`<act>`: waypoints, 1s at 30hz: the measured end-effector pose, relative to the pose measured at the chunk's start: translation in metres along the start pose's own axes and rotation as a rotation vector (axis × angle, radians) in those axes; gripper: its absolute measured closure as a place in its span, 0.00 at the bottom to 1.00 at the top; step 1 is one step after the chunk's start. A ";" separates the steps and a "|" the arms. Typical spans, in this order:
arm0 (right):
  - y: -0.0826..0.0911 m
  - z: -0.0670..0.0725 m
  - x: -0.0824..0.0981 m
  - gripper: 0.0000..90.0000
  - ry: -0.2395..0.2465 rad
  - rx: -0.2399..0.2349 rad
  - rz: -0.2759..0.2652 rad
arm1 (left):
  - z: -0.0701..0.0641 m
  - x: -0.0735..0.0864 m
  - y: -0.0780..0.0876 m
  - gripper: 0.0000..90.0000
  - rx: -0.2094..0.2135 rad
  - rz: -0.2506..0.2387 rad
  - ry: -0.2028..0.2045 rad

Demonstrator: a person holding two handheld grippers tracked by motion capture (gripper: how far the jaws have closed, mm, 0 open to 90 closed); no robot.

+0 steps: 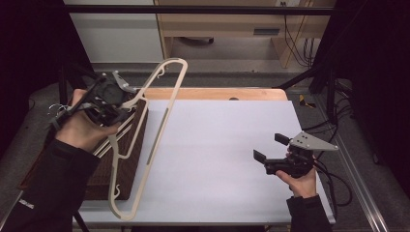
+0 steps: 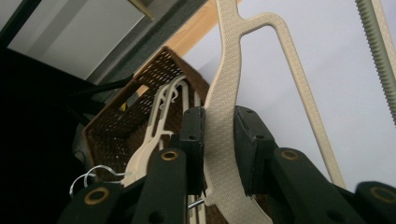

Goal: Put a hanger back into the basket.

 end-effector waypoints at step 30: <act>-0.004 -0.002 0.003 0.04 0.012 0.004 0.016 | 0.123 0.089 0.003 0.82 -0.279 0.156 0.092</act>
Point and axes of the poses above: each handheld gripper's, and its own axes: y roughly backward along the jaws, x roughly out of its underside, z roughly to its left, the point moved 7 cm from there along -y, roughly forward along the jaws, and after that the axes turned 14 degrees about -y, right-handed, at the moved point
